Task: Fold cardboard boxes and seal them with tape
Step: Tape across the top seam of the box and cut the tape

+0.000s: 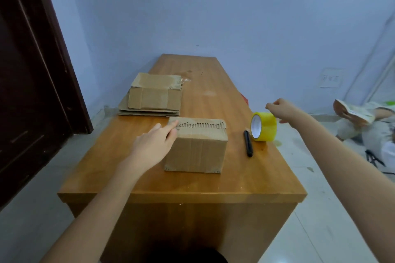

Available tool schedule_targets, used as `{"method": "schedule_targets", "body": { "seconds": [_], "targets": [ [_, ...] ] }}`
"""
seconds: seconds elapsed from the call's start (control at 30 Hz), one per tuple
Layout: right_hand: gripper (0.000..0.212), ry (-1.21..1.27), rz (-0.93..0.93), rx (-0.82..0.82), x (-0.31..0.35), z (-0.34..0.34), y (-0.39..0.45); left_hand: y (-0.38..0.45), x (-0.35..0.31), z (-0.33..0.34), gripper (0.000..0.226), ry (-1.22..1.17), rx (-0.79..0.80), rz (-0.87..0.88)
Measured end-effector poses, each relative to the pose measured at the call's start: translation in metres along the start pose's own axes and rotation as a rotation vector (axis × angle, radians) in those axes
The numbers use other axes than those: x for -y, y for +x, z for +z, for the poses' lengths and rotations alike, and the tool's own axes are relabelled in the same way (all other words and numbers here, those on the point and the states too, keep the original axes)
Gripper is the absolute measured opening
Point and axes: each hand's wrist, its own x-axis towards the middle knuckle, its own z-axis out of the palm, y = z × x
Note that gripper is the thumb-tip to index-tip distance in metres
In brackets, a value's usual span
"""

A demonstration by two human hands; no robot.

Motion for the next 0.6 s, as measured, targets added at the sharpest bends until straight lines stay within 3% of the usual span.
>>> {"method": "schedule_targets", "body": {
  "seconds": [0.13,0.23,0.43,0.6],
  "targets": [
    [0.024,0.057,0.058,0.023,-0.002,0.001,0.023,0.002,0.002,-0.001,0.046,-0.019,-0.010,0.021],
    [0.030,0.007,0.093,0.086,0.002,0.011,0.037,0.007,0.004,-0.005,0.044,-0.043,-0.004,0.023],
    [0.023,-0.397,-0.009,0.098,0.016,0.027,0.056,0.013,-0.001,-0.012,0.037,0.031,-0.056,0.010],
    [0.042,-0.611,0.082,0.209,0.028,0.027,0.061,0.019,-0.003,-0.010,0.036,-0.055,-0.066,0.002]
  ]
}}
